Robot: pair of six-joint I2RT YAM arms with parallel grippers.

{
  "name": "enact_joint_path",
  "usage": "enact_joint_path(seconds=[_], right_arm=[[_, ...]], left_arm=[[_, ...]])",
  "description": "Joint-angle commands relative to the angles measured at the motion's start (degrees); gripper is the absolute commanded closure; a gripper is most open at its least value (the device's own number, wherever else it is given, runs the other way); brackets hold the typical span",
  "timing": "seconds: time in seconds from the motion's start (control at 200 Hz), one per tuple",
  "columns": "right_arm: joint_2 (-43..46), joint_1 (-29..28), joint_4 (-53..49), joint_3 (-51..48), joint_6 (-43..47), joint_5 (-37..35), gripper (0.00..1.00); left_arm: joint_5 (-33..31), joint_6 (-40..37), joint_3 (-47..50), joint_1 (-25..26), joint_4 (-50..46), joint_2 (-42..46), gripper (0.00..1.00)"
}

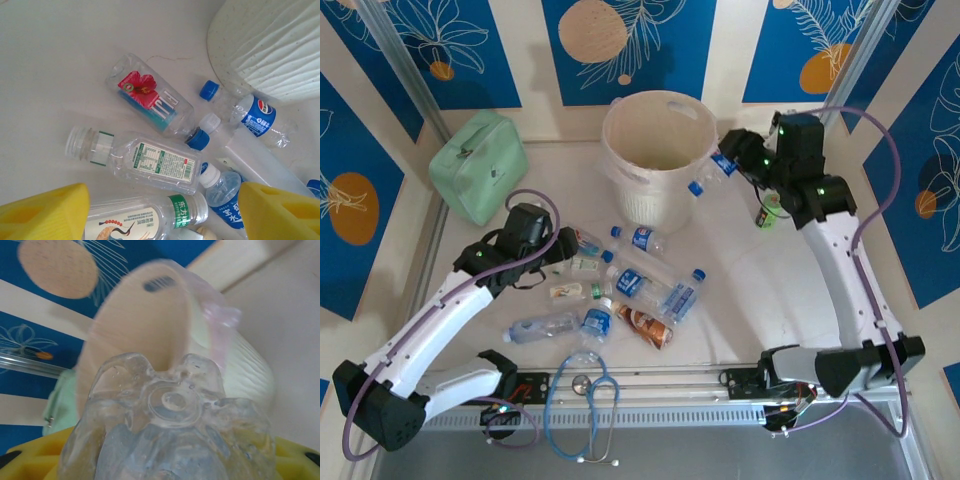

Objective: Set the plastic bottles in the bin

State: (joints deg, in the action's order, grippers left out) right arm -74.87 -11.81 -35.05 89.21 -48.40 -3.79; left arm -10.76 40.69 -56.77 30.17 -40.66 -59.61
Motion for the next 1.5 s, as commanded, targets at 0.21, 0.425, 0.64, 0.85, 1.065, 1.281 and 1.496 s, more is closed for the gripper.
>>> enact_joint_path(seconds=[0.21, 0.425, 0.64, 0.85, 1.065, 1.281, 1.496], right_arm=[[-11.55, -2.75, 4.49, 11.78, -0.42, 2.73, 0.47], [-18.32, -4.20, 2.38, 18.84, 0.81, 2.21, 0.37], [-22.51, -4.29, -0.72, 24.26, 1.34, 1.86, 0.24], [-20.42, -4.26, -0.30, 21.76, 1.41, 1.07, 0.23], [-12.37, -4.66, 0.29, 13.56, 3.14, 0.80, 0.23], [0.31, -5.91, -0.41, -0.48, 6.64, -0.22, 0.23], [8.66, -6.03, -4.88, -10.31, 8.85, -0.98, 0.23]], left_arm=[[0.44, 1.85, 2.32, -0.73, 0.01, 0.90, 0.22], [1.00, 2.14, 2.72, -0.82, 0.28, 0.90, 0.22], [1.36, 1.85, 2.63, -0.99, 0.05, 1.17, 0.21], [1.36, 1.76, 2.91, -1.26, -0.13, 1.32, 0.21], [0.89, 2.10, 2.34, -1.52, -1.54, 1.41, 0.22], [-1.75, 8.63, 1.23, -2.38, -9.79, 4.00, 0.24], [-2.17, 22.82, 1.00, -2.75, -20.12, 6.65, 0.24]])
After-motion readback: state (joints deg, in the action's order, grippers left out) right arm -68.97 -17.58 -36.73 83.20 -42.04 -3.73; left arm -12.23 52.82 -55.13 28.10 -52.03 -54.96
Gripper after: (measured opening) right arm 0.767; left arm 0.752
